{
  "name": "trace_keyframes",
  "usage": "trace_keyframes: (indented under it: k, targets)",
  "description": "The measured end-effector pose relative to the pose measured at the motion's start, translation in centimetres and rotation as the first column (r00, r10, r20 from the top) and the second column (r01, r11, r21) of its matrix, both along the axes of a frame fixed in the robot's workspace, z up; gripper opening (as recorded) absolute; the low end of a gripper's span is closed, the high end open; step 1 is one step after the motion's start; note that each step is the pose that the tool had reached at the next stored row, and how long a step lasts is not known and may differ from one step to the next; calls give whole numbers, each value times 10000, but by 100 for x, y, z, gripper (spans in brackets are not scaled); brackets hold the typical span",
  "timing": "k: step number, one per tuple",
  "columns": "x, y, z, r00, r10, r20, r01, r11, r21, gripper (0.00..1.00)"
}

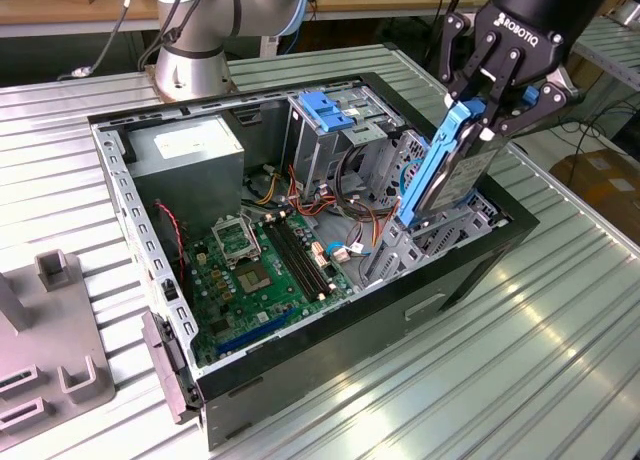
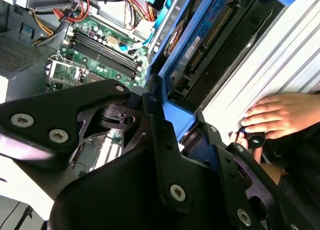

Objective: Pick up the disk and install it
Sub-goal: 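Insert the disk into the insertion slot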

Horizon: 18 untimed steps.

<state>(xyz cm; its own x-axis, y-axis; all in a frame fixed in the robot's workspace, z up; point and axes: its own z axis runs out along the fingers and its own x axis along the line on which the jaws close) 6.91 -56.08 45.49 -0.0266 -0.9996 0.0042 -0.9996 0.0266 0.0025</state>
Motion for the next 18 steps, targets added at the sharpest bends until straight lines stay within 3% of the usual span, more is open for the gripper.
trace_keyframes:
  k: [18]
  targets:
    - [14,-3,-114,10000,0,-2,0,10000,2,37]
